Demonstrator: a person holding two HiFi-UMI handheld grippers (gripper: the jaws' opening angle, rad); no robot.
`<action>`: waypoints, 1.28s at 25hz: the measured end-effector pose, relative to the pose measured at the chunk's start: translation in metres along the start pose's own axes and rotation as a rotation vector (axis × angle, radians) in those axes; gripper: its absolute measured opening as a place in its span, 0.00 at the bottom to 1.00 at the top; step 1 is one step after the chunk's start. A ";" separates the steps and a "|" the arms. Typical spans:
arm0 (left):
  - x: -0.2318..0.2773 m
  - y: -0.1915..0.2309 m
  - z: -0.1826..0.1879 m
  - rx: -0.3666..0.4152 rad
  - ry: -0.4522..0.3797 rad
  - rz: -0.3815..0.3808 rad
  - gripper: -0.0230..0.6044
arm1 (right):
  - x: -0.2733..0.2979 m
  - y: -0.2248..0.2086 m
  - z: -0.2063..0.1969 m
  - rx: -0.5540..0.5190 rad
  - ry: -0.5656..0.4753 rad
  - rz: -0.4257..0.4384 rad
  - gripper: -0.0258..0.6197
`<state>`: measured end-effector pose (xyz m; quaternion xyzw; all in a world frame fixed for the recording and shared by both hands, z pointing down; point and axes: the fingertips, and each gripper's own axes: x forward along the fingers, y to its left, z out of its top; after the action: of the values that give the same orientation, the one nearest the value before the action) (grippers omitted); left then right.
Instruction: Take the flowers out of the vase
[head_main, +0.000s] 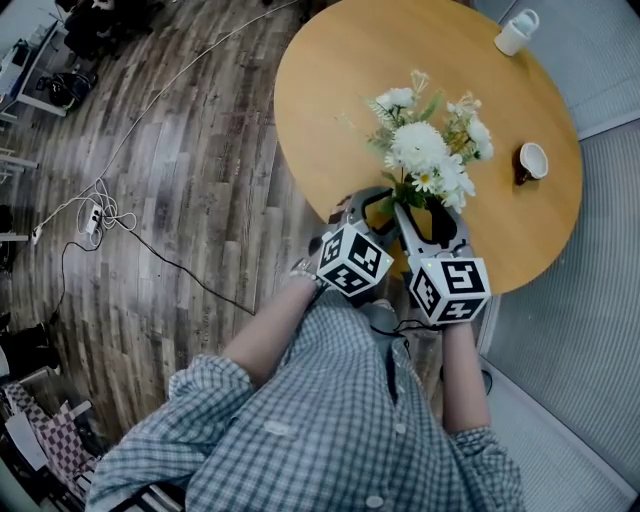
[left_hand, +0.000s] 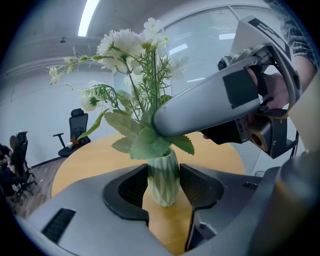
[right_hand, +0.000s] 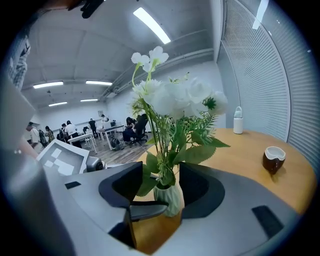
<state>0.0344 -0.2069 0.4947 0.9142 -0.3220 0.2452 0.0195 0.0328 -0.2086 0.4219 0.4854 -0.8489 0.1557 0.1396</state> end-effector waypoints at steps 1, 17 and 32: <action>0.000 -0.001 0.000 -0.001 0.000 0.001 0.37 | 0.002 0.000 0.001 0.000 -0.005 0.002 0.33; -0.002 0.004 0.003 -0.012 0.003 0.006 0.37 | 0.007 -0.019 0.017 0.054 -0.085 -0.048 0.12; 0.001 0.005 0.014 -0.016 0.013 0.002 0.37 | -0.018 -0.029 0.080 0.121 -0.216 -0.040 0.11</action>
<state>0.0380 -0.2141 0.4827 0.9121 -0.3247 0.2487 0.0284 0.0596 -0.2406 0.3455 0.5236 -0.8382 0.1510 0.0208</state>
